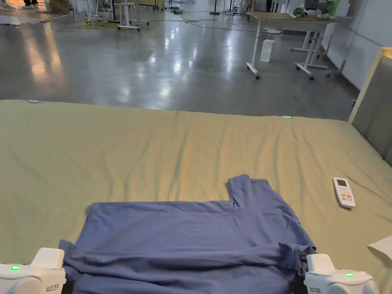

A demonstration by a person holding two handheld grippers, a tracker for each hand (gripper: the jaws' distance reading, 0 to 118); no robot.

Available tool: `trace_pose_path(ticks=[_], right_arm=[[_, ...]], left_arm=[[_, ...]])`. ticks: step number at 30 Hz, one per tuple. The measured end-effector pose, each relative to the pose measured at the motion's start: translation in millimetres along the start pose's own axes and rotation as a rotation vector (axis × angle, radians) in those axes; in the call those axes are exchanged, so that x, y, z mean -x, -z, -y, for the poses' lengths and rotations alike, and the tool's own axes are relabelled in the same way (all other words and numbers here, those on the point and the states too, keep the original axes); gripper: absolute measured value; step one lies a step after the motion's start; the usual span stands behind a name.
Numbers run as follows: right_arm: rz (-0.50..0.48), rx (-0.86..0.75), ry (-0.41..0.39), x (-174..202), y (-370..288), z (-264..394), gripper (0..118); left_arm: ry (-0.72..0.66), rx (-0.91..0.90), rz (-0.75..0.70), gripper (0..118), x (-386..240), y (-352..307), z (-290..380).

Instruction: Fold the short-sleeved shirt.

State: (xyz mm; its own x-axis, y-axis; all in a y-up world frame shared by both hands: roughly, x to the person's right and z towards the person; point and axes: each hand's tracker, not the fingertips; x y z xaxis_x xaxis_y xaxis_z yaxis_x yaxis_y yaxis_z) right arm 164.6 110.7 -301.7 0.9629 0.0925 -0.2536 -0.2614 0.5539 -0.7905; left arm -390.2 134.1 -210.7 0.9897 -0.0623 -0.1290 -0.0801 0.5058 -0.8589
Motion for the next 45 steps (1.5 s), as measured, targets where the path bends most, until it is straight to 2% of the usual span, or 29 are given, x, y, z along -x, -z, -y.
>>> trace_pose_path(ticks=[2, 3, 9, 15, 22, 25, 34, 45], right_arm=[[0.017, 0.0, -0.01, 7, 0, 0, 11], [0.02, 0.002, -0.003, 8, 6, 1, 10], [0.005, -0.021, 0.06, 7, -16, -5, 8], [-0.038, -0.117, 0.142, -7, -53, -34, 8], [0.004, -0.184, 0.1, -9, -105, -68, 8], [0.003, -0.19, 0.111, -15, -119, -68, 8], [-0.061, -0.116, 0.137, -5, -137, -4, 8], [0.01, 0.082, 0.116, 33, -101, 108, 8]], left_arm=[[-0.001, 0.0, -0.001, 8, -1, 3, 2], [-0.003, 0.001, -0.002, 8, 0, 5, 1], [-0.033, -0.065, 0.009, 8, 4, -6, -2], [-0.046, -0.13, 0.045, 8, 13, -31, -32], [-0.058, -0.221, 0.061, 8, 22, -79, -64], [-0.09, -0.227, 0.064, 8, 38, -91, -62], [-0.138, -0.137, 0.09, 8, 52, -97, 8], [-0.195, 0.05, 0.082, 8, 52, -46, 110]])
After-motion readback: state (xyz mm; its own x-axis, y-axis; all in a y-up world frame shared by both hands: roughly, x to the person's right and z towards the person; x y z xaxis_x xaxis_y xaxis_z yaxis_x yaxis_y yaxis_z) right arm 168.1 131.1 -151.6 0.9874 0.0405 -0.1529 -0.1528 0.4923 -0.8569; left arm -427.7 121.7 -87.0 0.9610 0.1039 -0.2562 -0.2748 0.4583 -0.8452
